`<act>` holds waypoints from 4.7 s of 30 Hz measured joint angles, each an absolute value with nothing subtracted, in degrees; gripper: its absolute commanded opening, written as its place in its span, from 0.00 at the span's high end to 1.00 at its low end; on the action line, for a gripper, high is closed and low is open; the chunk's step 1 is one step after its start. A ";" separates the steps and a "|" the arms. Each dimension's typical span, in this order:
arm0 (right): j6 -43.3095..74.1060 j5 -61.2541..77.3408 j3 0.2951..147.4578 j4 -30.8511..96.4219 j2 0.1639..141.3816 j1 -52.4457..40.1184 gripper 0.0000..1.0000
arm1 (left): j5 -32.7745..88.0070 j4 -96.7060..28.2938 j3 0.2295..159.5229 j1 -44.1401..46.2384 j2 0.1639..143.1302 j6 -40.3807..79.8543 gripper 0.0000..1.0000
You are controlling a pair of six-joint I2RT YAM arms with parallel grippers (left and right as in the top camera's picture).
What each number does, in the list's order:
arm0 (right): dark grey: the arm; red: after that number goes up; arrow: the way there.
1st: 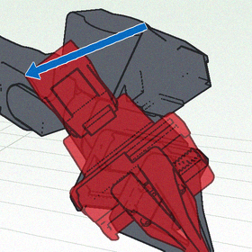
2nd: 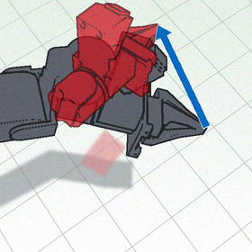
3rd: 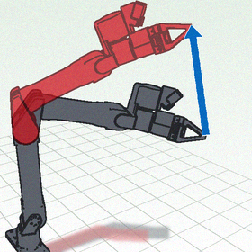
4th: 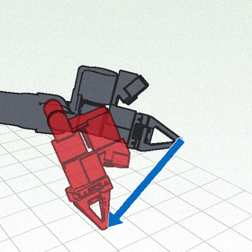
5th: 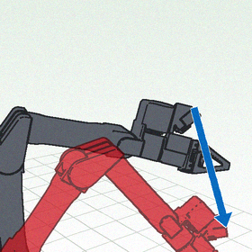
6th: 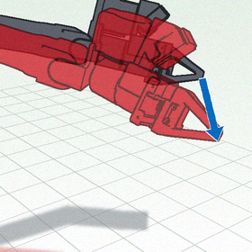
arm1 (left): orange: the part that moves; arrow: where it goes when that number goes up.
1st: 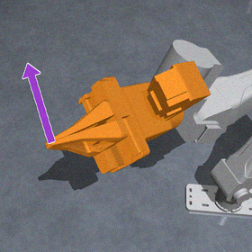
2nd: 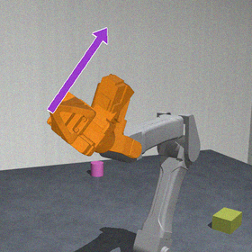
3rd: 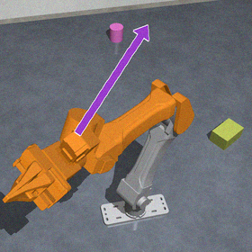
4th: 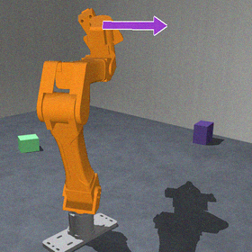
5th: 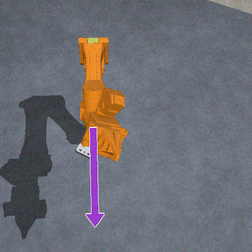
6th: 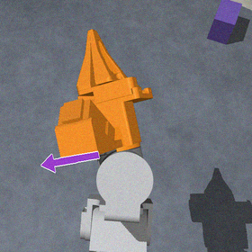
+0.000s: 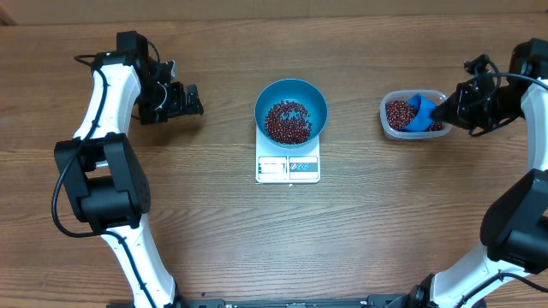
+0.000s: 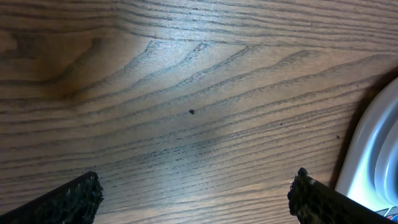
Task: Scoop item into bowl and weigh 150g on scale
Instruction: 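Lift the filled scoop out of the tub with the right gripper, then carry the scoop left over the blue bowl and tip beans in, then move the empty scoop back right into the bean tub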
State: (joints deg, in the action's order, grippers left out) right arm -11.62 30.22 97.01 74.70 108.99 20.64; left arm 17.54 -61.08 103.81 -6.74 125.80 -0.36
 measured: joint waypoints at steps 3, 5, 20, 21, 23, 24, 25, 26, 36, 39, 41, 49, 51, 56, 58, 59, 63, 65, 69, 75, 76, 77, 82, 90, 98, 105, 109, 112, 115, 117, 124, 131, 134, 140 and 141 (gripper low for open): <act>-11.64 30.30 100.82 75.85 108.99 20.64 0.96 | 17.54 -61.06 103.81 -6.74 125.80 -0.36 0.00; -11.62 30.92 103.44 76.27 108.95 20.64 0.96 | 17.54 -61.08 103.81 -6.74 125.80 -0.38 0.00; -10.72 21.19 104.31 80.18 108.81 20.64 0.96 | 17.54 -61.08 103.81 -6.74 125.80 -0.36 0.00; -10.70 21.12 104.31 80.14 108.81 20.64 0.96 | 17.52 -61.06 103.81 -6.74 125.80 -0.38 0.00; -10.70 21.26 104.31 80.07 108.81 20.86 0.96 | 17.54 -61.06 103.81 -6.74 125.80 -0.38 0.01; -10.70 21.98 104.31 80.03 108.81 21.28 0.96 | 17.54 -61.08 103.81 -6.74 125.80 -0.38 0.00; -10.70 22.70 104.31 79.88 108.81 21.87 0.96 | 17.54 -61.06 103.81 -6.74 125.80 -0.36 0.01; -10.66 24.36 104.31 79.50 108.81 22.70 0.96 | 17.54 -61.08 103.81 -6.74 125.80 -0.38 0.00; -11.68 37.04 104.31 80.25 108.81 29.30 0.96 | 17.54 -61.08 103.81 -6.74 125.80 -0.38 0.00; -12.40 38.87 104.31 80.82 108.81 29.47 0.96 | 17.52 -61.08 103.81 -6.74 125.80 -0.38 0.01; -12.71 39.81 104.31 80.84 108.81 29.56 0.96 | 17.54 -61.08 103.81 -6.74 125.80 -0.38 0.00; -15.73 48.90 108.53 81.91 108.81 29.19 0.96 | 17.54 -61.06 103.81 -6.74 125.80 -0.36 0.00; -15.75 50.68 111.15 81.73 108.79 27.97 0.96 | 17.54 -61.06 103.81 -6.74 125.80 -0.38 0.01; -15.27 52.62 112.92 80.58 108.79 21.87 0.96 | 17.54 -61.08 103.81 -6.74 125.80 -0.38 0.01; -14.98 52.99 112.92 79.77 108.79 17.80 0.96 | 17.54 -61.08 103.81 -6.74 125.80 -0.38 0.00; -14.83 53.23 112.92 79.20 108.79 15.73 0.96 | 17.54 -61.08 103.81 -6.74 125.80 -0.38 0.00; -13.76 53.41 112.92 77.97 108.79 8.75 0.96 | 17.54 -61.08 103.81 -6.74 125.80 -0.36 0.01; -13.50 53.06 112.92 78.00 108.79 6.28 0.96 | 17.52 -61.06 103.81 -6.74 125.80 -0.38 0.00; -13.47 47.99 112.92 77.93 108.79 0.40 0.96 | 17.54 -61.08 103.81 -6.74 125.80 -0.36 0.00; -13.52 38.26 112.92 75.35 108.79 -6.85 0.96 | 17.54 -61.08 103.81 -6.74 125.80 -0.36 0.00; -13.47 36.97 112.92 74.76 108.79 -7.84 0.96 | 17.54 -61.06 103.81 -6.74 125.80 -0.36 0.00; -13.47 35.27 112.92 74.08 108.79 -9.19 0.96 | 17.52 -61.06 103.81 -6.74 125.80 -0.38 0.00; -13.52 26.41 112.92 71.59 108.79 -14.20 0.96 | 17.52 -61.08 103.81 -6.74 125.80 -0.38 0.00; -15.64 13.54 112.92 70.76 108.79 -23.03 0.96 | 17.54 -61.06 103.81 -6.74 125.80 -0.36 0.01; -17.52 7.84 112.92 69.10 108.79 -24.47 0.96 | 17.54 -61.08 103.81 -6.74 125.80 -0.36 0.00; -18.06 7.05 112.92 68.99 108.79 -24.47 0.96 | 17.52 -61.08 103.81 -6.74 125.80 -0.36 0.00; -18.04 7.05 112.92 68.99 108.79 -24.47 0.96 | 17.54 -61.06 103.81 -6.74 125.80 -0.38 0.01; -18.06 7.05 112.92 68.99 108.79 -24.47 0.96 | 17.54 -61.06 103.81 -6.74 125.80 -0.36 0.01; -18.06 7.05 112.92 68.97 108.79 -24.47 0.96 | 17.54 -61.08 103.81 -6.74 125.80 -0.38 0.00; -18.09 7.03 112.92 68.42 108.79 -24.45 0.96 | 17.54 -61.06 103.81 -6.74 125.80 -0.38 0.01; -18.65 7.62 112.92 68.69 108.79 -24.53 0.96 | 17.54 -61.06 103.81 -6.74 125.80 -0.38 0.00; -20.69 6.24 112.92 68.60 108.79 -25.50 0.96 | 17.54 -61.06 103.81 -6.74 125.80 -0.36 0.01; -20.82 6.02 112.92 68.58 108.79 -25.71 0.96 | 17.52 -61.06 103.81 -6.74 125.80 -0.38 0.01; -21.06 3.29 112.92 68.20 108.79 -27.88 0.96 | 17.54 -61.06 103.81 -6.74 125.80 -0.36 0.00; -21.04 2.72 112.92 68.23 108.79 -27.99 0.96 | 17.54 -61.08 103.81 -6.74 125.80 -0.36 0.00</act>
State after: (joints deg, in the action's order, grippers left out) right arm -21.04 2.72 112.92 68.23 108.79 -27.99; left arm 17.54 -61.08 103.81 -6.74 125.80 -0.36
